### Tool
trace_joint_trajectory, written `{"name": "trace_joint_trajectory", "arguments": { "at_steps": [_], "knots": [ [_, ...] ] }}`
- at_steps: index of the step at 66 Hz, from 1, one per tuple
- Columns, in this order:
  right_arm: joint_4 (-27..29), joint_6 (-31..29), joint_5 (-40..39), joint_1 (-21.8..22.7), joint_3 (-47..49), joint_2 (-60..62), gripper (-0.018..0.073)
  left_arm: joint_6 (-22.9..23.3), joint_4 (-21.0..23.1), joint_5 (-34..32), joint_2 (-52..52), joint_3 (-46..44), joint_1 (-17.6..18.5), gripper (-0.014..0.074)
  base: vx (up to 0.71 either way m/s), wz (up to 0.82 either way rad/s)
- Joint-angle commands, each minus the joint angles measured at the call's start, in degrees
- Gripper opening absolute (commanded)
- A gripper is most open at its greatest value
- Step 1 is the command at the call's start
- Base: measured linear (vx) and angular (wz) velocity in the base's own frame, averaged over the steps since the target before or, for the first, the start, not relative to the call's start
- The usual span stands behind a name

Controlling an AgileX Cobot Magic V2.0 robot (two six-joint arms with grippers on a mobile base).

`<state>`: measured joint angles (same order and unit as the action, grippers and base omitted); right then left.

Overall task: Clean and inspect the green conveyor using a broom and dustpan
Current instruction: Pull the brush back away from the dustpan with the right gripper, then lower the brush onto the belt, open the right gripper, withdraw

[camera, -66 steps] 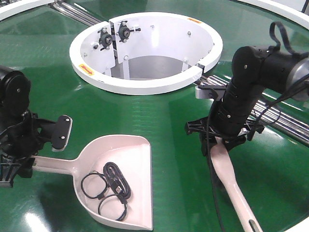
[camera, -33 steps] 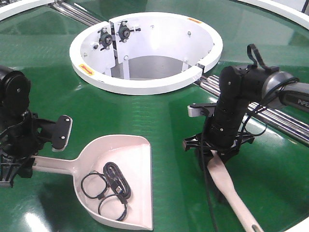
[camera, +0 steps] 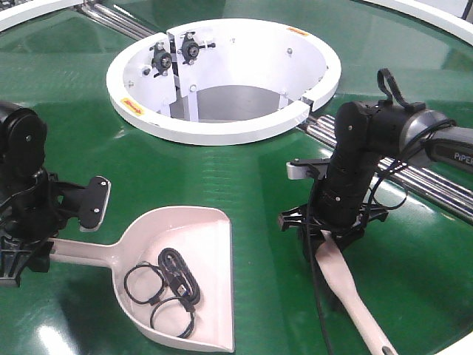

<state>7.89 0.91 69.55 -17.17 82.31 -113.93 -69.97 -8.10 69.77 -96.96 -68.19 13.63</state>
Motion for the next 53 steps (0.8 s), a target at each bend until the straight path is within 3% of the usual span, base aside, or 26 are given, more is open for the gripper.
{"name": "trace_joint_trajectory", "arguments": {
  "at_steps": [1,14,39,53],
  "knots": [
    [0.06,-0.14,2.26,0.25,1.25,2.34,0.0020,0.29,1.20,1.63,2.52,-1.57,0.50,-0.0023,0.00,0.00],
    [0.37,-0.07,2.40,0.25,1.25,2.34,0.0132,0.29,1.20,1.63,2.52,-1.57,0.50,-0.0023,0.00,0.00],
    [0.76,0.57,2.24,0.16,1.32,3.01,0.0575,0.29,1.20,1.63,2.52,-1.57,0.50,-0.0023,0.00,0.00],
    [0.71,0.52,-2.67,0.09,1.39,6.91,0.0625,0.29,1.20,1.63,2.52,-1.57,0.50,-0.0023,0.00,0.00]
  ]
}}
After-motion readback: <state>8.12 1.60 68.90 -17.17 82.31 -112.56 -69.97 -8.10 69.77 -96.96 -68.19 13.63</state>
